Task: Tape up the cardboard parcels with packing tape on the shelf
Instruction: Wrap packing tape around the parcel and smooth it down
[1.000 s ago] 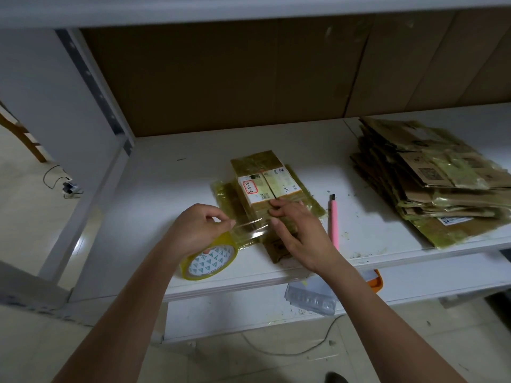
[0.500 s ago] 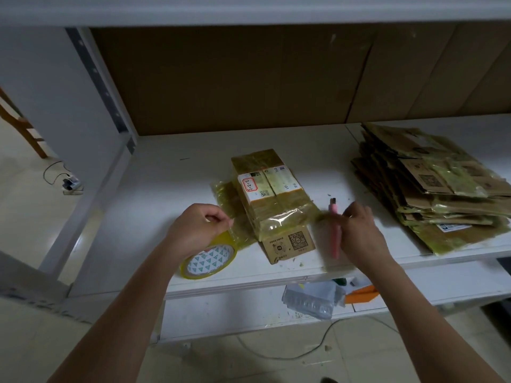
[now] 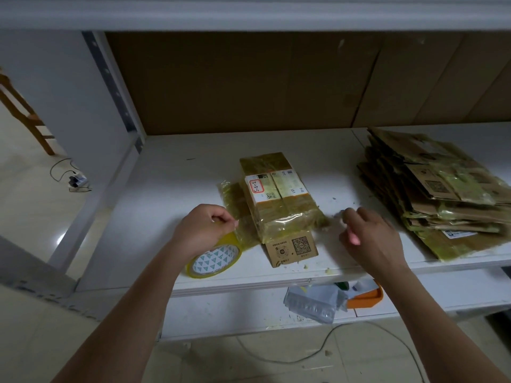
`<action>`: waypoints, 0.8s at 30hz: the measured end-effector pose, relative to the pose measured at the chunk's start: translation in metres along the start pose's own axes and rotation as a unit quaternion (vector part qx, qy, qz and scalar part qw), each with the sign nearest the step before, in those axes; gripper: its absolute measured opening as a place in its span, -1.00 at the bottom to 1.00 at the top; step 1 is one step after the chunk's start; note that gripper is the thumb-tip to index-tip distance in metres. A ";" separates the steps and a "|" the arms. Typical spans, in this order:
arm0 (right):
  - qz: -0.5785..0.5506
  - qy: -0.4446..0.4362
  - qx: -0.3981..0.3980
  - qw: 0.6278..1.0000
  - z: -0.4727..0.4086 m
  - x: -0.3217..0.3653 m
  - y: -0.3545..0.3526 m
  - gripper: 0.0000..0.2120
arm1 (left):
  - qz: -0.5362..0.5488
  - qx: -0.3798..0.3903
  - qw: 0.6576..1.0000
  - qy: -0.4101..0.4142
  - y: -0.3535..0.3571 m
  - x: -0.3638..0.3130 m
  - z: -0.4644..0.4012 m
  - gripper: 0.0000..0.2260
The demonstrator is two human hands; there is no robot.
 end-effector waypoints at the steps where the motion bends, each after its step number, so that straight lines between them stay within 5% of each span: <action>1: -0.034 0.020 -0.029 0.999 0.001 0.003 -0.005 -0.72 | -0.001 -0.001 1.000 -0.001 0.000 0.000 0.000 -0.91; 4: -0.194 0.039 -0.129 0.972 0.001 0.026 -0.025 -0.89 | -0.007 -0.003 1.000 -0.003 0.001 0.000 0.000 -0.91; 6: -0.311 -0.010 -0.159 0.937 -0.002 0.054 -0.037 -0.83 | -0.009 -0.003 1.000 -0.004 0.002 -0.001 -0.001 -0.90; 11: -0.487 -0.102 -0.101 0.861 -0.013 0.121 -0.043 -0.80 | -0.018 -0.008 1.000 -0.009 0.003 -0.002 -0.003 -0.85; 22: -0.553 -0.062 -0.005 0.831 -0.018 0.134 -0.009 -0.95 | 0.005 0.011 1.000 -0.014 -0.002 0.003 -0.004 -0.81; 24: -0.523 -0.085 -0.002 0.848 -0.018 0.135 -0.008 -0.94 | 0.005 0.010 1.000 -0.013 -0.002 0.003 -0.006 -0.81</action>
Point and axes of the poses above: each hand's wrist, its own z-axis away from the middle knuckle, its own y-axis out of the palm, x = y × z, the point moved 2 cm from there along -z, towards the middle knuckle, and after that the axes turned 11 degrees about x, right-handed, at the moved point
